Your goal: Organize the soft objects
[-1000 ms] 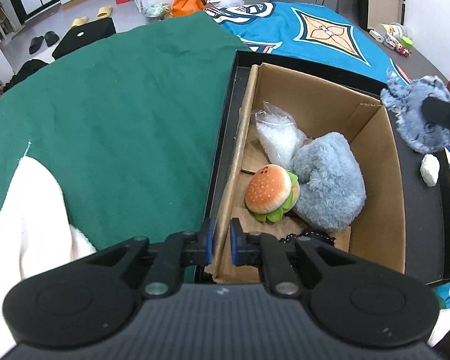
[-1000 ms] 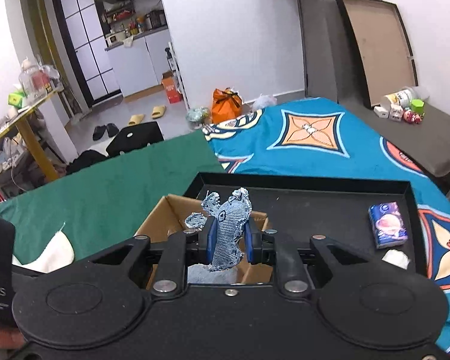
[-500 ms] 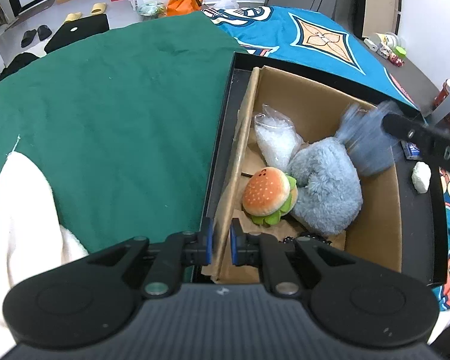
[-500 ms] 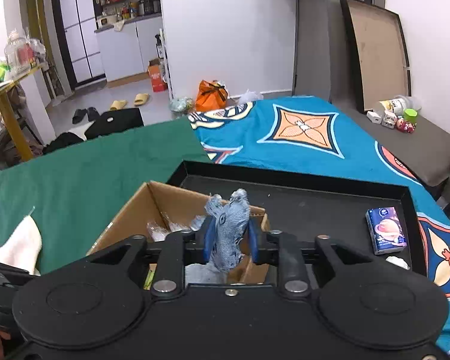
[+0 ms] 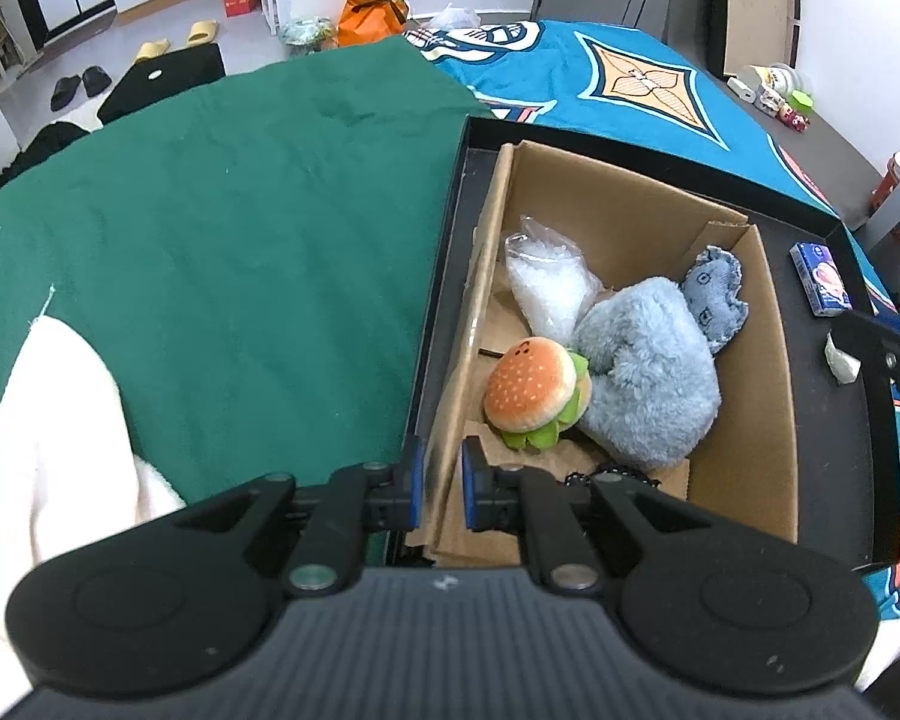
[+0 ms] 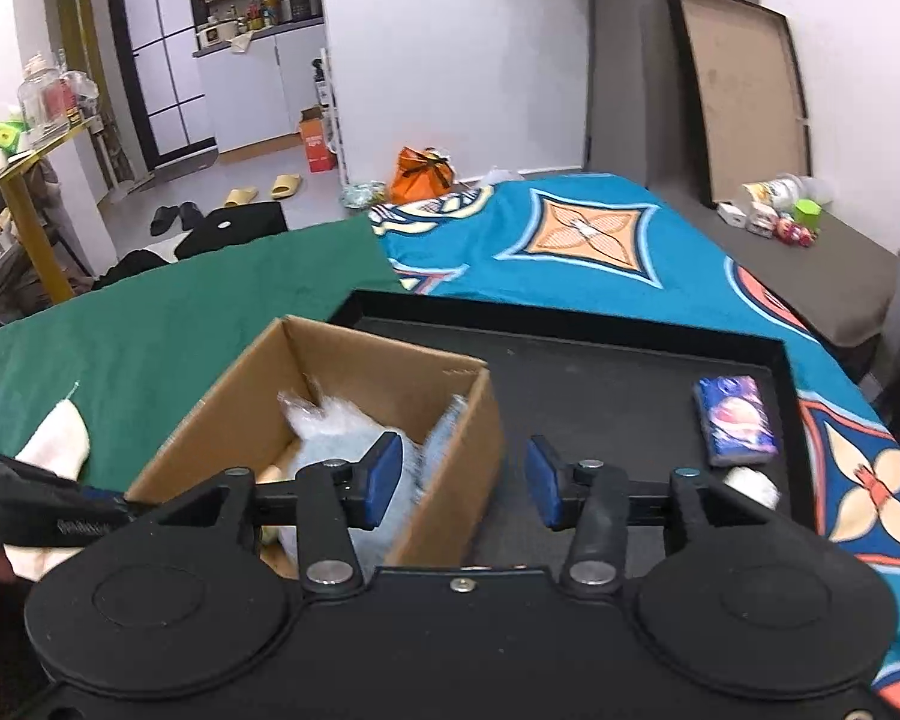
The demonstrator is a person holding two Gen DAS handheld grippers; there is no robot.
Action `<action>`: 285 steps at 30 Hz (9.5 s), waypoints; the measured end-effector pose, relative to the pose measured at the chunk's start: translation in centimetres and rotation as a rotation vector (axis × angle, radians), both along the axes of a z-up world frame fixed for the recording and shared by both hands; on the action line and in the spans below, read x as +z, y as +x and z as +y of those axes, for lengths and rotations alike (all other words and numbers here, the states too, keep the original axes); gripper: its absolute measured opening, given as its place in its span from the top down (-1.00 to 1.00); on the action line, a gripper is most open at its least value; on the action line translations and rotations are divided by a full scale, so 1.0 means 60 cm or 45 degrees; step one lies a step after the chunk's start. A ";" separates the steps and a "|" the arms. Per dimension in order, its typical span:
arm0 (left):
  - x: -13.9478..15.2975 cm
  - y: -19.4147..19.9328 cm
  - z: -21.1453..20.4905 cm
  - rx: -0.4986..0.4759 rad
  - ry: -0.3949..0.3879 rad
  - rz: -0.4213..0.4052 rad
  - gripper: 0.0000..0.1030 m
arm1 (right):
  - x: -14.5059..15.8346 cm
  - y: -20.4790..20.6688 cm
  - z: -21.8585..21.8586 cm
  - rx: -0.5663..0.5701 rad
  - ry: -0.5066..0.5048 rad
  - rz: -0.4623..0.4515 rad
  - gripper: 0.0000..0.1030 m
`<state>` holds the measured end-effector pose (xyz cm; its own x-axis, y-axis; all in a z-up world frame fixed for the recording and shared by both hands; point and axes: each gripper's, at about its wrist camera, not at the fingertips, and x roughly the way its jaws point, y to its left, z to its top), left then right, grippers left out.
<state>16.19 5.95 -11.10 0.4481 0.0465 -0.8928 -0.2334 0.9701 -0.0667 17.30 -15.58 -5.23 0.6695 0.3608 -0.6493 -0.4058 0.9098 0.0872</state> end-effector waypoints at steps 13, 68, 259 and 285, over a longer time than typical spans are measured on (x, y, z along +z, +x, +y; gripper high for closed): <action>0.015 0.004 -0.035 0.001 0.125 0.045 0.59 | -0.008 0.000 -0.094 -0.070 0.075 0.033 -0.19; -0.019 0.066 -0.112 -0.046 0.457 0.299 0.11 | -0.195 0.145 -0.227 -0.378 0.215 0.182 -0.51; 0.008 0.044 -0.116 -0.030 0.455 0.220 0.08 | -0.133 0.142 -0.202 -0.173 0.010 0.047 0.04; 0.032 0.004 -0.057 0.028 0.211 0.057 0.09 | 0.001 0.029 -0.119 -0.086 -0.009 -0.078 0.04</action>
<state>16.44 2.50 -9.20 0.4051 0.2041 -0.8912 -0.2539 0.9615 0.1047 19.06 -22.71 -5.19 0.7307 0.3094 -0.6086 -0.3481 0.9357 0.0577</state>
